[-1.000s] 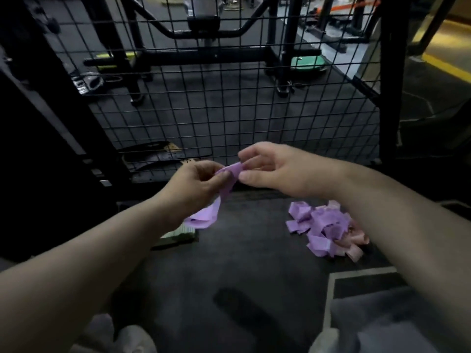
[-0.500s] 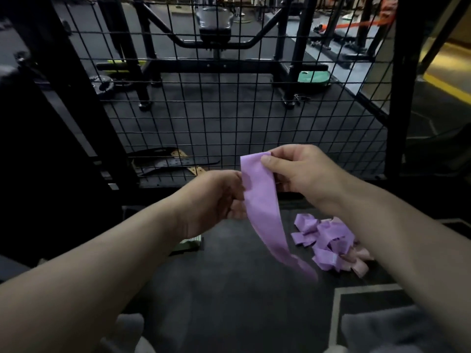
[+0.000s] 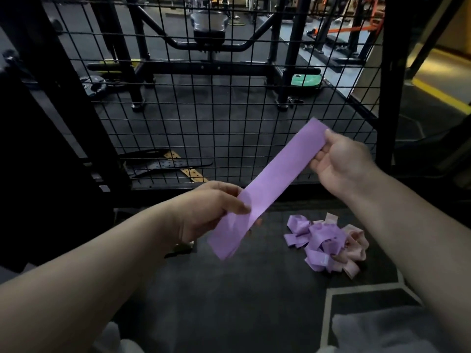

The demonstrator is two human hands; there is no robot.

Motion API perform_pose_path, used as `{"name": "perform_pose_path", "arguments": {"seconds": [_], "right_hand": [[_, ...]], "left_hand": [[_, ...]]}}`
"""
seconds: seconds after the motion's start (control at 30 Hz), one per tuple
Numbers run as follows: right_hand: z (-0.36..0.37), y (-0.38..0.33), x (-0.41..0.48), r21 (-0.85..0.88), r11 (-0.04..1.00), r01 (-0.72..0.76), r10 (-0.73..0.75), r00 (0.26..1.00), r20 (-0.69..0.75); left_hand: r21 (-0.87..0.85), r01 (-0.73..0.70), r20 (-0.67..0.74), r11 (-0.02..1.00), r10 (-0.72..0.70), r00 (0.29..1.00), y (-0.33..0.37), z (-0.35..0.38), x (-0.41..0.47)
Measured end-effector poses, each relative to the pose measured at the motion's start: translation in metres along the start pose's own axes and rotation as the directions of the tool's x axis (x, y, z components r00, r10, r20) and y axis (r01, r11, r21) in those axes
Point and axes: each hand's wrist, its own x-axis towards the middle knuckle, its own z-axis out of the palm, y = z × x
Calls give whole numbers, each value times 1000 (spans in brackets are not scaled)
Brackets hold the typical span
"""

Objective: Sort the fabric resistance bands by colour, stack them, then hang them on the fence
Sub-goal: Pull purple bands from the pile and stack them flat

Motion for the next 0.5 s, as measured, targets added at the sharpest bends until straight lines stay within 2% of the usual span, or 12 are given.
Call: {"name": "perform_pose_path", "arguments": {"seconds": [0.13, 0.2, 0.27, 0.3, 0.33, 0.4, 0.47, 0.5], "right_hand": [[-11, -9, 9, 106, 994, 24, -11, 993, -118], [-15, -11, 12, 106, 994, 29, -11, 987, -163], [-19, -9, 11, 7, 1000, 3, -2, 984, -181], [-18, -6, 8, -107, 994, -22, 5, 987, -159], [-18, -3, 6, -278, 960, -43, 11, 993, -116], [-16, 5, -2, -649, 761, 4, 6, 1000, 14], [-11, 8, -16, -817, 542, 194, -3, 973, 229], [-7, 10, -23, -815, 492, 306, 51, 925, 378]], "left_hand": [[23, 66, -143, 998, -62, 988, 1, -7, 6], [1, 87, -214, 996, -84, 973, 0, -9, 9], [-27, 88, -259, 996, -92, 961, 1, -13, 11], [-55, 79, -262, 995, -91, 961, 1, -14, 11], [-92, 62, -255, 994, -83, 963, 2, -14, 11], [-157, 16, -252, 987, -56, 966, 4, -12, 12], [-210, -31, -273, 977, -29, 962, 4, -10, 14], [-229, -45, -280, 972, -21, 960, 4, -9, 15]]}}
